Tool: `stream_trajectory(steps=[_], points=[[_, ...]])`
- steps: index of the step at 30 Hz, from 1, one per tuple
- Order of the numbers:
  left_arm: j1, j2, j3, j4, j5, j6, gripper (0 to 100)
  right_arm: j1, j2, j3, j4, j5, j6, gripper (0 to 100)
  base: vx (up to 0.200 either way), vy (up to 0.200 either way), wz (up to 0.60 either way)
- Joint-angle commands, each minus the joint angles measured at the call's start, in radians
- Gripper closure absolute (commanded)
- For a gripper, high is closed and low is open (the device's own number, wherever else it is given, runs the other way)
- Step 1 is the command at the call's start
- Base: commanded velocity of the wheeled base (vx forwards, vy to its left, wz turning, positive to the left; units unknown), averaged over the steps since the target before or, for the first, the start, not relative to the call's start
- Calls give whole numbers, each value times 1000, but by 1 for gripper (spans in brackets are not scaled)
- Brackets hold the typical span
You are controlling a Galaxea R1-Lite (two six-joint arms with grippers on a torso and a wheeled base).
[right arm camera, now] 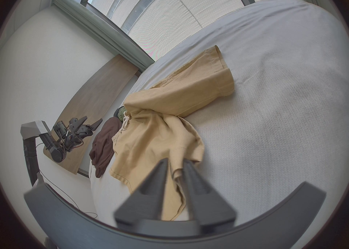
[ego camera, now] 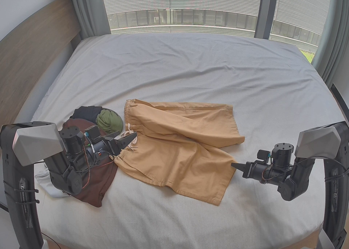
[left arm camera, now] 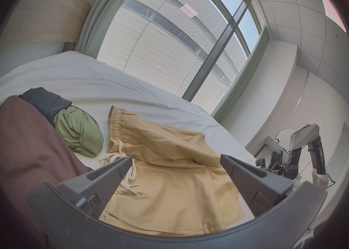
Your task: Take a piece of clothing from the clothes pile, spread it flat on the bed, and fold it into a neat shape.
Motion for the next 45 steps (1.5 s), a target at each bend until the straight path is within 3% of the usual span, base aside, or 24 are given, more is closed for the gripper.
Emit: stream_trajectory(steps=[1,7,14,18,29,40,41,45], points=[[0,4,-1,-1,1,0,0,-2,12,-11,2,2,7,0,0,0,0],[0,4,-2,-1,1,0,0,5,11,-11,16,2,131,0,0,0,0],[2,4,-8,-1,1,1,0,15,21,-43,61,2,167,0,0,0,0],[2,6,-10,-1,1,1,0,25,41,-88,44,-2,234,0,0,0,0],[2,6,-10,-1,1,0,0,10,84,-183,41,-70,286,0,0,0,0],[2,7,-10,-1,1,0,0,-2,84,-186,22,-73,300,0,0,0,0],[3,7,-10,-1,1,0,0,-5,86,-189,22,-75,302,100,0,0,0],[2,7,-10,-1,3,0,0,-18,86,-192,24,-75,300,100,0,0,0]])
